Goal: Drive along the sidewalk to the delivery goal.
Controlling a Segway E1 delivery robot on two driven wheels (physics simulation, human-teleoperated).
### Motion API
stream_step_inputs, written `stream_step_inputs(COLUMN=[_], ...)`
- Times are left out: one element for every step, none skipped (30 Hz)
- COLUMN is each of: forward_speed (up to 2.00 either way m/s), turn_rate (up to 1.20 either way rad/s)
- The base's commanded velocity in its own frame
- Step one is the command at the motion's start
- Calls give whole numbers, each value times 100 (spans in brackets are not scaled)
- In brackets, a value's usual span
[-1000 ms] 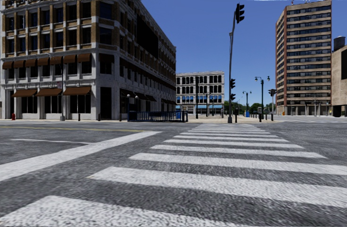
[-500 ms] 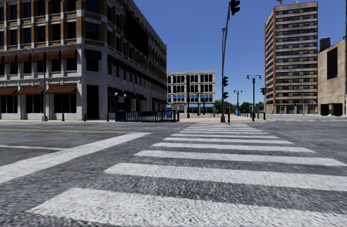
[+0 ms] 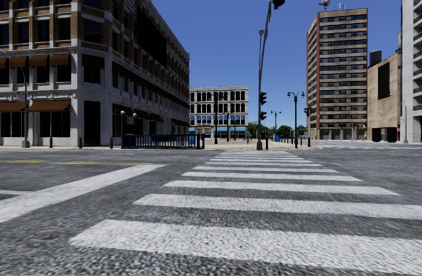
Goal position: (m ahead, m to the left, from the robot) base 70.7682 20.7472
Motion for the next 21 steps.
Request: stream_step_inputs(forward_speed=[146,146,146,146,146,146,146,146,146,146,146,146,146,146,146,146,146,146,146,146,146], turn_rate=[-28,-28,-28,-28,-28,-28,-28,-28,-28,-28,-28,-28,-28,-28,-28,-28,-28,-28,-28,-28,-28])
